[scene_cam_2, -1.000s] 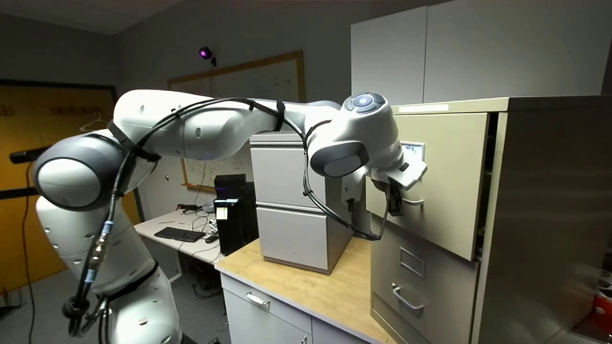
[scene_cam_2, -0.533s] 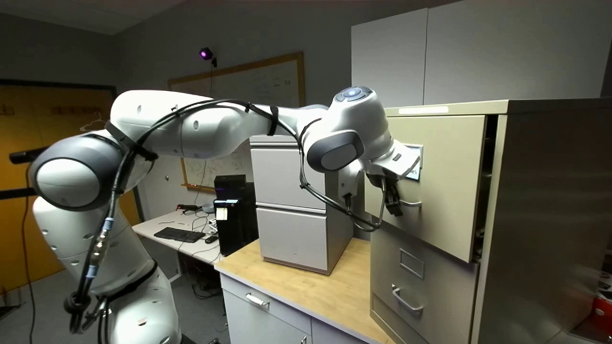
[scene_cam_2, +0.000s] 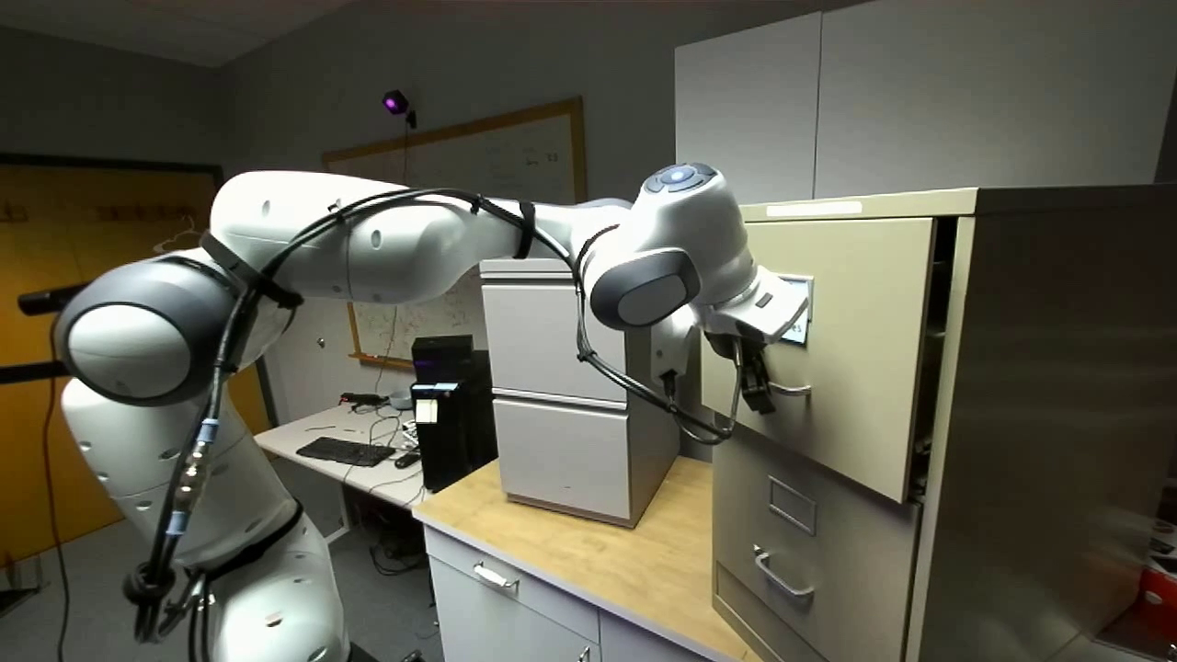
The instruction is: Close the open drawer
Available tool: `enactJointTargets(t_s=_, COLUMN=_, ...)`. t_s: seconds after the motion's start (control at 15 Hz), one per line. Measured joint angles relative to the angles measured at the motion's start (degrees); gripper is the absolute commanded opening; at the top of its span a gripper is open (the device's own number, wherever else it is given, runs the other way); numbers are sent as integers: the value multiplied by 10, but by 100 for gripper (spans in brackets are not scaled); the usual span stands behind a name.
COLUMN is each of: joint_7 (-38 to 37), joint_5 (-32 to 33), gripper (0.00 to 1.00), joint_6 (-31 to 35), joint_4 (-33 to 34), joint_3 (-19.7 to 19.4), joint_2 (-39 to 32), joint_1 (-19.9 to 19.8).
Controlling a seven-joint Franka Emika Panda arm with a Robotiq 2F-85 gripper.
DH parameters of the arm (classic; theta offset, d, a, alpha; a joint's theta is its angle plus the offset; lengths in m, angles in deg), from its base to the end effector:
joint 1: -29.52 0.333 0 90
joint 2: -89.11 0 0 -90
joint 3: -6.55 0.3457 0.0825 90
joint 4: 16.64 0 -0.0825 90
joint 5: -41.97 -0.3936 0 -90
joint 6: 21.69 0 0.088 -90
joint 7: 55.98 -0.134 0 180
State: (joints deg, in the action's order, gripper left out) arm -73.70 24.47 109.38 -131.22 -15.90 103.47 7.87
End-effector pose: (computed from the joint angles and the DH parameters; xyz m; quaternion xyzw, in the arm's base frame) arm 0.3865 -0.3862 0.6218 -0.7754 0.5503 -0.2849 0.1212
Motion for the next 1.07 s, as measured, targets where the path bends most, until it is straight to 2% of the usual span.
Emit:
enactJointTargets(t_s=0.8, joint_7=-1, joint_5=4, gripper=75, joint_6=18, joint_4=-12, joint_3=2, joint_2=8, joint_1=0)
enactJointTargets(t_s=0.87, joint_7=-1, joint_5=5, gripper=50, joint_6=18, joint_4=-12, joint_3=2, joint_2=8, joint_1=0)
enactJointTargets(t_s=1.07, joint_7=-1, joint_5=5, gripper=50, joint_6=19, joint_4=-12, joint_3=2, joint_2=7, joint_1=0)
